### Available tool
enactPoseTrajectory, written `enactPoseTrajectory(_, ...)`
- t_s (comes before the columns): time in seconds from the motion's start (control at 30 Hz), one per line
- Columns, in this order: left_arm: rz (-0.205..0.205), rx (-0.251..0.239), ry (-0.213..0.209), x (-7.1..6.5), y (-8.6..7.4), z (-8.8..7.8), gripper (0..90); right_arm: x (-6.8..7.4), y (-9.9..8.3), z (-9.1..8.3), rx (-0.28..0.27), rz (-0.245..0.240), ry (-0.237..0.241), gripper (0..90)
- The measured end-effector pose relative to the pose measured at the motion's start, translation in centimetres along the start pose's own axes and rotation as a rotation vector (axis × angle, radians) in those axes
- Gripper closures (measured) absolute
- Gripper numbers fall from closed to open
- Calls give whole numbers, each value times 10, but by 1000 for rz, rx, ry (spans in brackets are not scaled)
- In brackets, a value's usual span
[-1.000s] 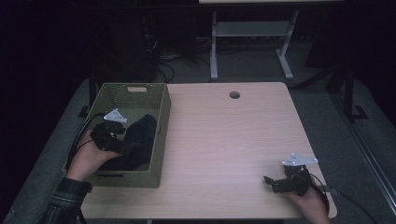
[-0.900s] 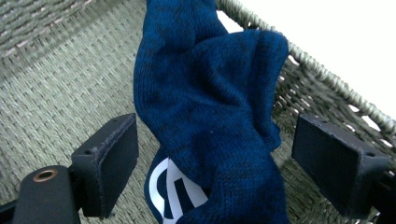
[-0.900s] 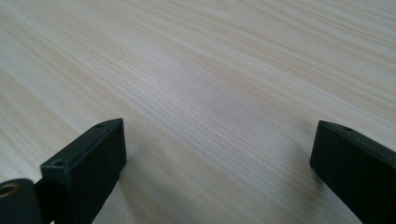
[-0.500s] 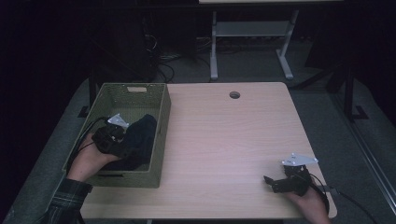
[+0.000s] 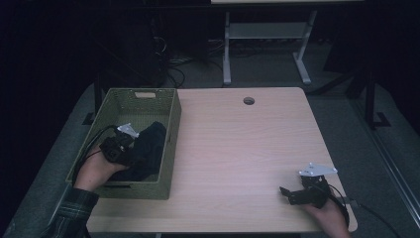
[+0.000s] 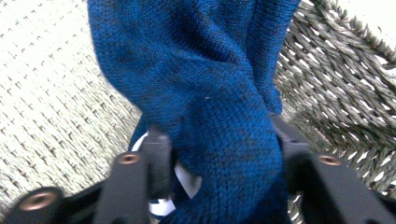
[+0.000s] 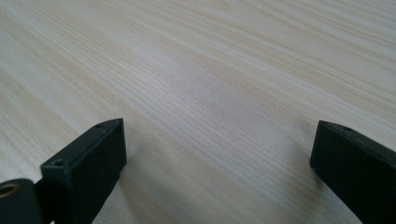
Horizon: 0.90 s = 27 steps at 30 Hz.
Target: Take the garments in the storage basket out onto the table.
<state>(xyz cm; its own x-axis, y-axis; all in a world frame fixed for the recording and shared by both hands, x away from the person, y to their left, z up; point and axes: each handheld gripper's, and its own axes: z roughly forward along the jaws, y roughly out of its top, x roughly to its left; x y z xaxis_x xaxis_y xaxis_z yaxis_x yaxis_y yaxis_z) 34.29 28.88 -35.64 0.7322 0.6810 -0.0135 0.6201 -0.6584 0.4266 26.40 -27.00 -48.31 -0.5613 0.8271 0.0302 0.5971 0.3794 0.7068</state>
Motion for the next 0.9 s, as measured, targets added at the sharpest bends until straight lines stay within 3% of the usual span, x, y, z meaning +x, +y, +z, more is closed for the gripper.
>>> enactPoseTrajectory(0.1, -17, 18, -31, 0, 1, 0, 708, 0, 0, 0, 0, 0, 0, 30)
enactPoseTrajectory(0.2, -20, 44, -34, 0, 2, 1, 758, 0, 0, 0, 0, 0, 0, 30)
enactPoseTrajectory(0.67, -30, 44, -32, 5, 12, -15, 776, 0, 0, 0, 1, 3, 0, 30)
enactPoseTrajectory(0.9, -35, 12, -36, 9, 17, -27, 775, 0, 0, 0, 1, 0, 0, 30)
